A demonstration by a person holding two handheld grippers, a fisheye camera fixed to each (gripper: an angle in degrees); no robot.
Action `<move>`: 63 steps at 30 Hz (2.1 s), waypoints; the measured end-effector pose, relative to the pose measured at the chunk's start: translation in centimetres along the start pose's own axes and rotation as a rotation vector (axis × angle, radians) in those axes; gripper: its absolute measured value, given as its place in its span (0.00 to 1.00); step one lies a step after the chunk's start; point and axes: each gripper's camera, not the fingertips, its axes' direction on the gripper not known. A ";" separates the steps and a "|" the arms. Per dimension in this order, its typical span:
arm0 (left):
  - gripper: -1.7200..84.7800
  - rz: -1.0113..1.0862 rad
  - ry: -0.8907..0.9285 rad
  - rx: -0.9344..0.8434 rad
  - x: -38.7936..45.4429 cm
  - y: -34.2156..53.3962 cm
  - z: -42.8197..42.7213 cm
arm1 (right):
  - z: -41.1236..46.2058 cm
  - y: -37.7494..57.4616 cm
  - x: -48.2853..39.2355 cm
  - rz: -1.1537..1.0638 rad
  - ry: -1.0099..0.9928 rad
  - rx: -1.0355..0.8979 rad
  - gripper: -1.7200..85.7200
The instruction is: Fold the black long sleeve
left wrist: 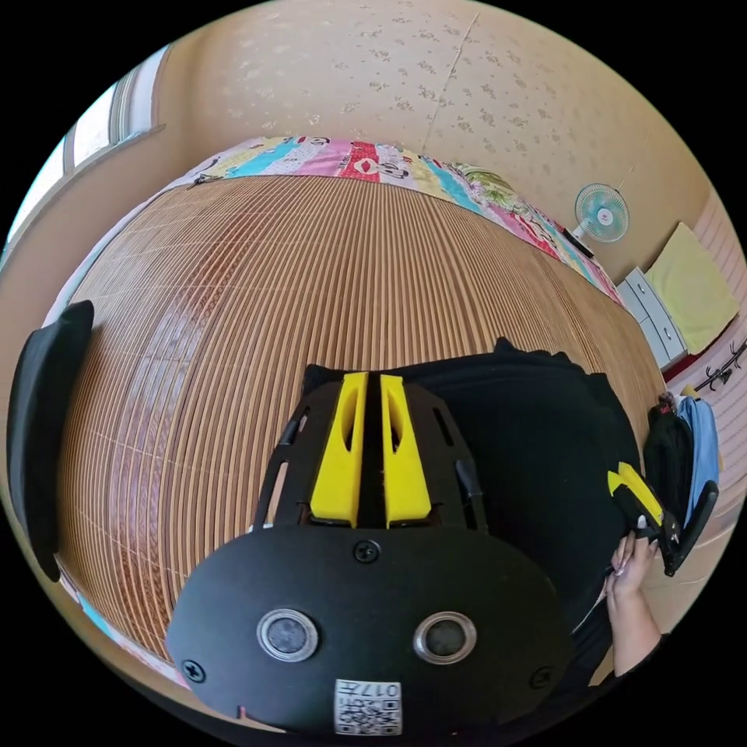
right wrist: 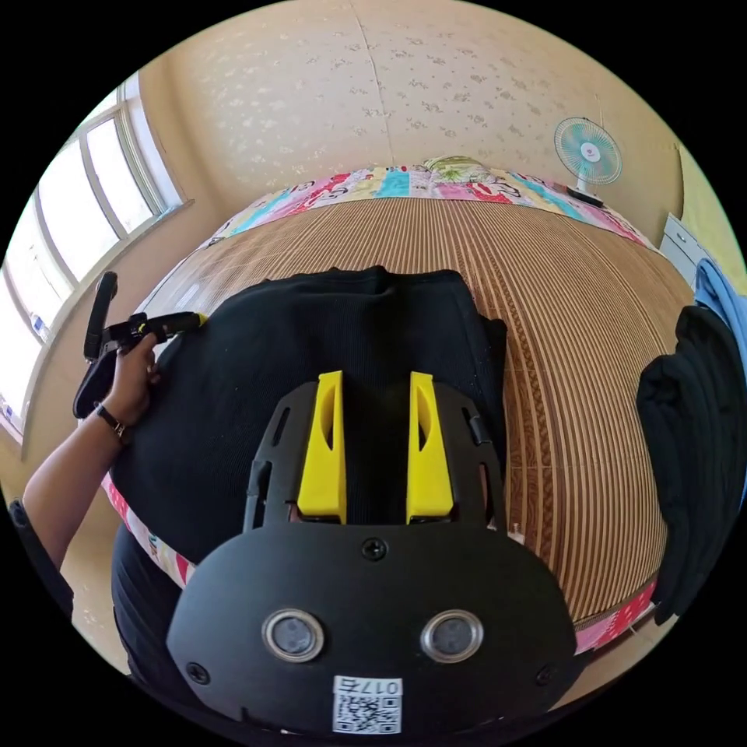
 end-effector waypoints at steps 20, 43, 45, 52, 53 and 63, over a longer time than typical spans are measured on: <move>0.16 -0.644 0.364 0.270 -14.1 27.0 -19.0 | 6.9 -1.7 -4.8 -0.017 0.029 0.009 0.16; 0.08 -0.243 0.625 0.556 -10.6 25.6 -22.5 | 5.1 -22.4 -46.2 -0.667 -0.165 -0.497 0.27; 0.08 -0.212 0.620 0.554 -10.1 25.7 -22.4 | 8.9 -23.2 -50.0 -0.717 -0.106 -0.645 0.29; 0.09 -0.135 0.563 0.555 -9.2 26.6 -22.5 | 18.0 -22.3 -56.9 -0.999 0.411 -0.900 0.16; 0.11 -0.120 0.586 0.581 -9.4 27.0 -22.5 | 17.1 -23.2 -57.2 -1.022 0.420 -0.868 0.14; 0.11 -0.160 0.791 0.599 -12.4 27.7 -19.1 | -3.6 -44.0 -30.3 -0.327 -0.502 -0.430 0.12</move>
